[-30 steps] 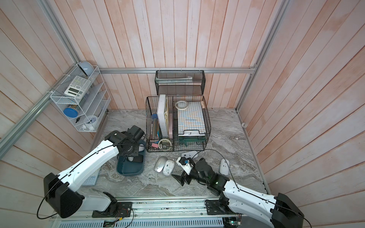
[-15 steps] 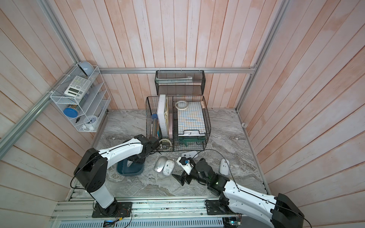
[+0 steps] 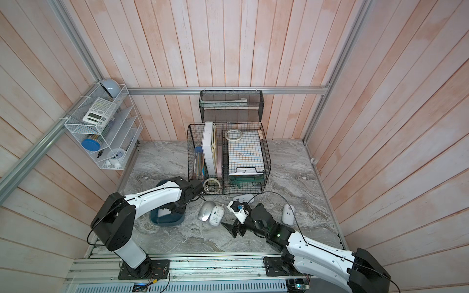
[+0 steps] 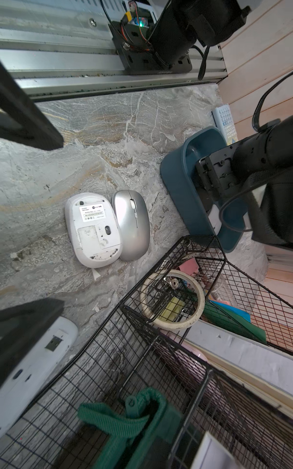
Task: Put the mouse in the storage box
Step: Place the mouse in the storage box.
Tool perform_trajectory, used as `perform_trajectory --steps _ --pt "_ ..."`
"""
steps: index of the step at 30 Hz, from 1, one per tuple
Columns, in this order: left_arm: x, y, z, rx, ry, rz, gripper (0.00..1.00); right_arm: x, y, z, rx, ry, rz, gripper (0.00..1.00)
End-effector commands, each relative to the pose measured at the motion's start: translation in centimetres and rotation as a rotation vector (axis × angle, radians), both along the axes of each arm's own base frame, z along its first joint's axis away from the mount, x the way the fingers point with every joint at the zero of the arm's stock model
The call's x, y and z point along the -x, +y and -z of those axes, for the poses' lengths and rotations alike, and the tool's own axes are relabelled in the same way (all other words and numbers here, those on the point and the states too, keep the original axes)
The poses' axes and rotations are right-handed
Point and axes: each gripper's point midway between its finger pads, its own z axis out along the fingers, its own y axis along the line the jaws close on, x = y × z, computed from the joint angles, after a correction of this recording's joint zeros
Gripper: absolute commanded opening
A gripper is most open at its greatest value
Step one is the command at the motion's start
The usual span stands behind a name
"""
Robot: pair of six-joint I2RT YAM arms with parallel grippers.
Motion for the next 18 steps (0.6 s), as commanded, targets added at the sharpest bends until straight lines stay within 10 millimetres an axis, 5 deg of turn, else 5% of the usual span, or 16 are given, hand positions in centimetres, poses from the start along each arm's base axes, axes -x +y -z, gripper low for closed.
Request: perform_trajectory --steps 1,10,18 --pt "-0.6 -1.5 -2.0 0.114 -0.073 0.005 0.71 -1.1 -0.8 0.4 0.007 0.02 0.098 0.97" --pt "-0.7 -4.8 -6.9 0.454 -0.234 0.042 0.75 -3.7 -3.3 0.5 0.044 0.062 0.33 0.98" --pt "-0.4 -5.7 -10.0 0.787 -0.365 0.037 0.76 -7.5 -12.9 1.8 0.154 0.228 0.875 0.98"
